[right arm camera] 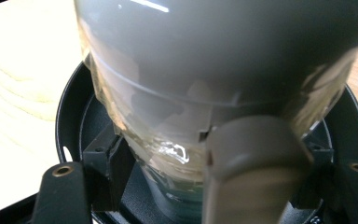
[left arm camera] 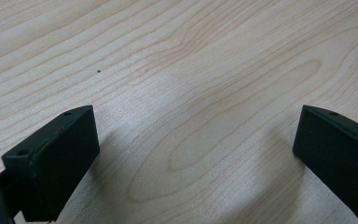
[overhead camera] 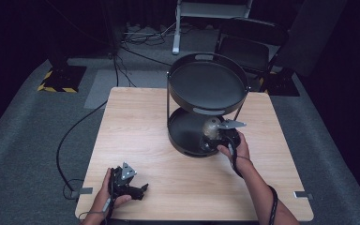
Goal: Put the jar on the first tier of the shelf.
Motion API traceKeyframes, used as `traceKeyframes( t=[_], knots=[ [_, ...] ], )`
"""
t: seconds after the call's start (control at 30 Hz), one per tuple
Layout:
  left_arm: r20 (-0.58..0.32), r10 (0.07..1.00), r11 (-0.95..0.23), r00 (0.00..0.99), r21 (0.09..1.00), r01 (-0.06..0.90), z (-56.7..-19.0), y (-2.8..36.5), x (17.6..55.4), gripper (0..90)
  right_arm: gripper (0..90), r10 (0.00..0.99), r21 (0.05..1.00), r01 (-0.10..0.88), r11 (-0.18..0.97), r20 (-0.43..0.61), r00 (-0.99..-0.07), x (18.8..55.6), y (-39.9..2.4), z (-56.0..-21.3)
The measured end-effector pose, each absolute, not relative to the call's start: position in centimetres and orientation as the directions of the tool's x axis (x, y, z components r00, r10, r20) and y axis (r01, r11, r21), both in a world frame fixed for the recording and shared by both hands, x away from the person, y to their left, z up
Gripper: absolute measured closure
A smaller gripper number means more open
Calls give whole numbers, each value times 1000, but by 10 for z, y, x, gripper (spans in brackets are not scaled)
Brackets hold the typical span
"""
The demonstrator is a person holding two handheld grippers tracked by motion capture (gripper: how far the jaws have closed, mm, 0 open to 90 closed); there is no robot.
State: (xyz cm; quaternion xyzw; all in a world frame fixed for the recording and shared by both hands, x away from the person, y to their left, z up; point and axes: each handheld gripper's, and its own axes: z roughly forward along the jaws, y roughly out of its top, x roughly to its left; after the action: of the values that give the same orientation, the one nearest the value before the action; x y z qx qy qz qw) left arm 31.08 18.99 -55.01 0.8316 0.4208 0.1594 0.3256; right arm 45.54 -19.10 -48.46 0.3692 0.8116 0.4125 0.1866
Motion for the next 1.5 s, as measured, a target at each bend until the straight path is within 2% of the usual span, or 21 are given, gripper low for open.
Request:
traceKeyframes(
  t=[0.67, 0.8, 1.03, 1.5],
  knots=[
    [-9, 803, -434, 595, 676, 596, -550, 190, 311, 0, 288, 753, 816, 439, 377, 6, -658, 454, -191, -486],
    [-9, 804, -434, 595, 676, 596, -550, 190, 311, 0, 235, 757, 827, 438, 351, 24, -653, 453, -192, -485],
    [-9, 804, -434, 595, 676, 596, -550, 190, 311, 0, 113, 750, 815, 437, 381, 3, -661, 455, -192, -483],
    [-10, 803, -434, 596, 675, 596, -550, 190, 311, 0, 30, 730, 794, 428, 432, -29, -683, 452, -189, -483]
  ],
)
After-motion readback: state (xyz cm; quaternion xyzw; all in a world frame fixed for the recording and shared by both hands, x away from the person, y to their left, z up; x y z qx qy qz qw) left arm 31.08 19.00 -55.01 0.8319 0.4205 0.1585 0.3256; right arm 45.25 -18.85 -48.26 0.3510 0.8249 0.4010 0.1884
